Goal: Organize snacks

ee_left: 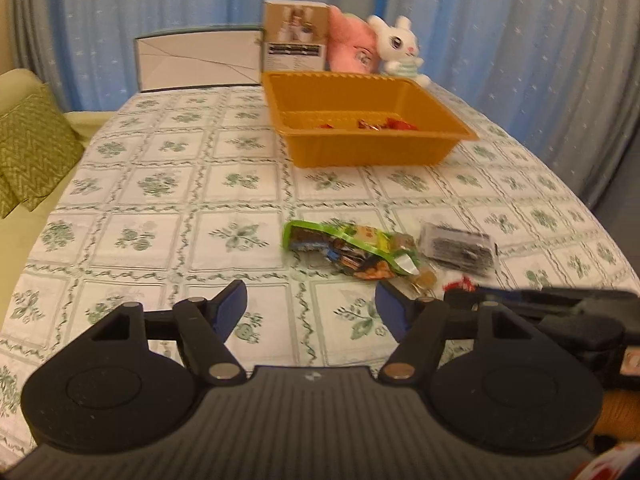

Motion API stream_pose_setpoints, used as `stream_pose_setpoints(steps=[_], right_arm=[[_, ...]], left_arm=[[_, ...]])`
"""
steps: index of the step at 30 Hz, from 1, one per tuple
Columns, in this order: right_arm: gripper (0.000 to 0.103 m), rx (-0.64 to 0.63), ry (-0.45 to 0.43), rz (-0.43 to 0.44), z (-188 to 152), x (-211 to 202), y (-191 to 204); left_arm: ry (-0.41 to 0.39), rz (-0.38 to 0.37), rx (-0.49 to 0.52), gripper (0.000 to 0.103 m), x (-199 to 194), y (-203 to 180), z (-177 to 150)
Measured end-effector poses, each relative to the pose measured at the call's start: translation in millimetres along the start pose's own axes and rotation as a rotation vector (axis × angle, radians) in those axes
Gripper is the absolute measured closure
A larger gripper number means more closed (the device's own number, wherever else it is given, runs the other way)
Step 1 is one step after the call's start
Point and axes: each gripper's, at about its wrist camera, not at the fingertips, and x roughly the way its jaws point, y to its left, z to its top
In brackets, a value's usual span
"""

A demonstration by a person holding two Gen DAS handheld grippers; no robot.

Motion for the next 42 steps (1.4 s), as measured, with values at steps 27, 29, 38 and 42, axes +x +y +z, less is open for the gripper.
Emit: stream_pose_setpoints(steps=[27, 29, 38, 42], right_arm=[[0.085, 0.129, -0.064, -0.07, 10.4, -27.0, -61.5], [0.085, 0.129, -0.064, -0.071, 10.2, -26.7, -61.7], [0.085, 0.128, -0.067, -0.066, 9.8, -28.6, -60.5], [0.085, 0.127, -0.076, -0.064, 10.5, -32.0, -59.7]], left_arm=[[0.096, -0.318, 0.357, 0.067, 81.5, -68.8, 17.6], [0.099, -0.313, 0.381, 0.071, 81.4, -73.3, 16.1], [0.097, -0.259, 0.293, 0.082, 81.2, -76.3, 8.7], [0.097, -0.215, 0.273, 0.084, 76.7, -79.7, 8.5]])
